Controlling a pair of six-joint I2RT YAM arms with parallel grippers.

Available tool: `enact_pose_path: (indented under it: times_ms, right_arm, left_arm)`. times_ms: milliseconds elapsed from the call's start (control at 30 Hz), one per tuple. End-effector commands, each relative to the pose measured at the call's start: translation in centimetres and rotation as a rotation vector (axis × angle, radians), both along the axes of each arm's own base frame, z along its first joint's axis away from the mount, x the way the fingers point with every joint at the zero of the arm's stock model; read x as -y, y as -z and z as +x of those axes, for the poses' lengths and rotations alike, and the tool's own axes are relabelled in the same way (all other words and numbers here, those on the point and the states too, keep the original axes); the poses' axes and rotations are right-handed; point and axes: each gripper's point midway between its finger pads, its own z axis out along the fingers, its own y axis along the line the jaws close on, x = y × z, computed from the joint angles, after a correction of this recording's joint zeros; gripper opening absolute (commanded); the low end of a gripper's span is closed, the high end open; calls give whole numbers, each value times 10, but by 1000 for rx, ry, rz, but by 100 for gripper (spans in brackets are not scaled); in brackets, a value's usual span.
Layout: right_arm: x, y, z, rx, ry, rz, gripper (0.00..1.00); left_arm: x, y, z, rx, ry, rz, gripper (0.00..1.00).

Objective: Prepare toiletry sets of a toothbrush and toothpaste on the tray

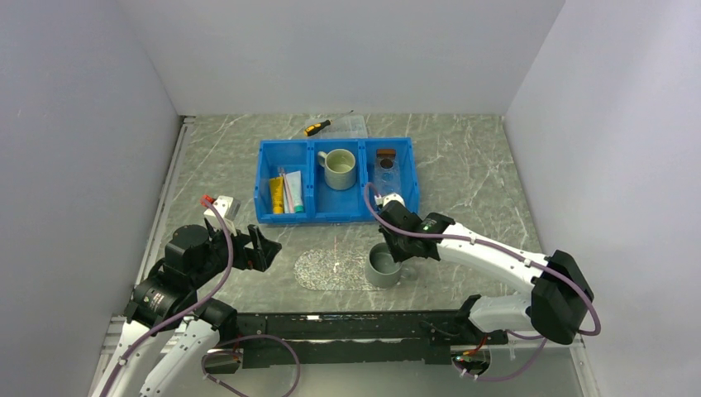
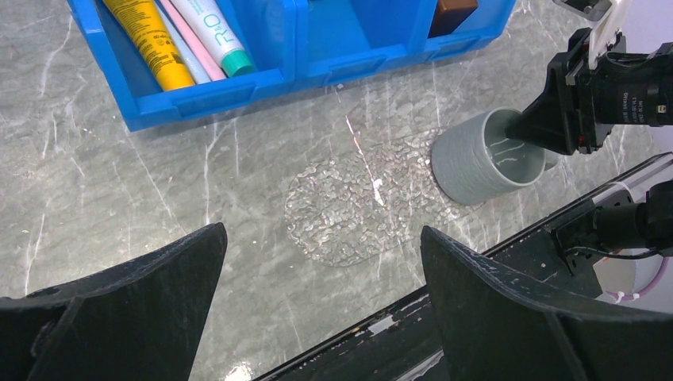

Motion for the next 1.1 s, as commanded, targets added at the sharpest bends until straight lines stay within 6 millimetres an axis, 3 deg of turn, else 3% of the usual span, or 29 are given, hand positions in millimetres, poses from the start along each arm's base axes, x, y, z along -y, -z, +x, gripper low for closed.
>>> enact_pose_path:
  times_ms: [0,233,600,800,967,1067]
  right_arm:
    - [-10,-13,10,60,22,60,27]
    - [-7,-21,10,77,36,71,35]
    - [-4,-77,18,174,66,123,48]
    - [4,-92,15,208,91,151,50]
    - [11,-98,8,230,99,187,51]
    - [13,-103,4,242,101,227,51]
  left_arm:
    - [3,-9,4,43,13,-15,99]
    - [3,-8,4,42,13,-14,99]
    - [0,-10,10,28,-12,10,99]
    - [9,-13,21,5,-12,-22,99]
    - [11,-19,34,7,-55,-46,88]
    - [13,-25,43,-4,-68,-43,99]
